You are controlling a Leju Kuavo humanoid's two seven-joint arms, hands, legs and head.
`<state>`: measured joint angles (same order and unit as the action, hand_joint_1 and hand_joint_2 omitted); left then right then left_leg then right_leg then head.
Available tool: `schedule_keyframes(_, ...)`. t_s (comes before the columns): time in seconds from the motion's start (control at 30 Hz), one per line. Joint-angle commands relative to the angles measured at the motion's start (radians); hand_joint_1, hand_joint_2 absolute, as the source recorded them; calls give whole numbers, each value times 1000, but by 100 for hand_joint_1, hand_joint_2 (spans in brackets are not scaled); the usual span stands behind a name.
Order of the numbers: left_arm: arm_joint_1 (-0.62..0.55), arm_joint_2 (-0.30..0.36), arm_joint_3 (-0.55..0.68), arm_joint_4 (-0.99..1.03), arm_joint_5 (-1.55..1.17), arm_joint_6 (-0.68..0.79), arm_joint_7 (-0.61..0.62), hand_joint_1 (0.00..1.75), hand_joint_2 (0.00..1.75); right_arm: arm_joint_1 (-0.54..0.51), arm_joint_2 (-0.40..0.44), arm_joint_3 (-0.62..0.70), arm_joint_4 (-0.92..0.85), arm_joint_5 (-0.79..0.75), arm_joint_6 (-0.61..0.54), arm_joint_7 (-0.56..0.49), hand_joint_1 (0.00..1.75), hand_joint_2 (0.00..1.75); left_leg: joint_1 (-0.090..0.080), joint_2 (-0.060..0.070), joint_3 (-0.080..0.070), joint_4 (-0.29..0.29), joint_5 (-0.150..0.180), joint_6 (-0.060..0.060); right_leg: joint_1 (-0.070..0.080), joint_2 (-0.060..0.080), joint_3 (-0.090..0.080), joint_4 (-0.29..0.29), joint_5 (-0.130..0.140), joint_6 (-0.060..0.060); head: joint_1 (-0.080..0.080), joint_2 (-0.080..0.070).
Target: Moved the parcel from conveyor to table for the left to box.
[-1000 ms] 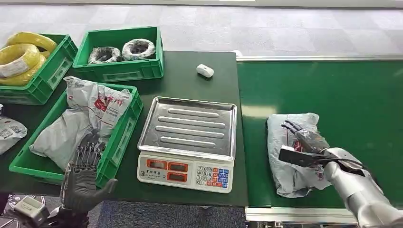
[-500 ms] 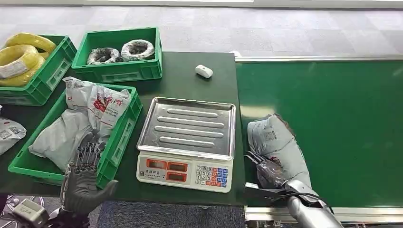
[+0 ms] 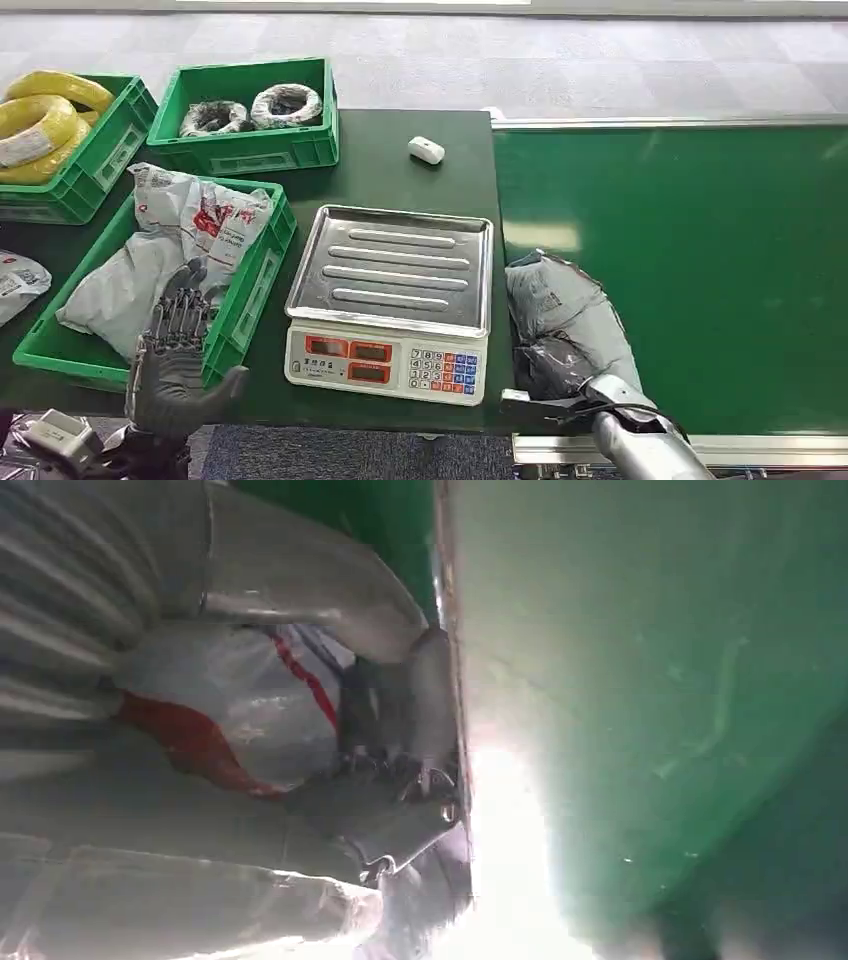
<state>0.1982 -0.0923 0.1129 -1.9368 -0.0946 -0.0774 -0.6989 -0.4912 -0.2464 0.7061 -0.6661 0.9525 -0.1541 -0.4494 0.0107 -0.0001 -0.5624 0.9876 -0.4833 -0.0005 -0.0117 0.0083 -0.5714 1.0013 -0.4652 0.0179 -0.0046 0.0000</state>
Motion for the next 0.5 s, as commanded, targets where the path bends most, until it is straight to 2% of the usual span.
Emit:
schedule_keyframes(0.03, -2, -10, 29, 36, 1, 2, 1, 0, 175, -79, -17, -17, -13, 16, -25, 49, 175, 175, -1, 1, -1, -1, 1, 0, -1, 0, -1, 0, 1, -1, 0, 0)
schedule_keyframes(0.1, 10, -9, 28, 30, 7, 10, 1, 0, 175, -98, -50, -51, -65, 46, -56, 94, 175, 175, -1, 0, 0, -1, 1, 0, -1, -1, 0, 0, 0, 0, 0, 0)
schedule_keyframes(0.27, 31, -9, 20, 19, 13, 20, 1, 0, 175, -173, -115, -114, -152, 81, -30, 120, 175, 175, -2, 0, -3, 1, 0, 1, -3, 0, -3, 2, 0, 0, 0, 0)
schedule_keyframes(0.43, 73, -18, 23, -5, 13, 14, 1, 0, 175, -321, -187, -184, -231, 93, 9, 144, 175, 175, -3, 1, -5, 2, 0, 1, -3, 2, -6, 3, 1, 1, 0, 0)
schedule_keyframes(0.5, 76, -14, 18, -1, 17, 14, 1, 0, 175, -397, -192, -197, -234, 109, 22, 159, 175, 175, -4, 2, -6, 3, 0, 1, -4, 2, -8, 4, 0, 1, 0, 0)
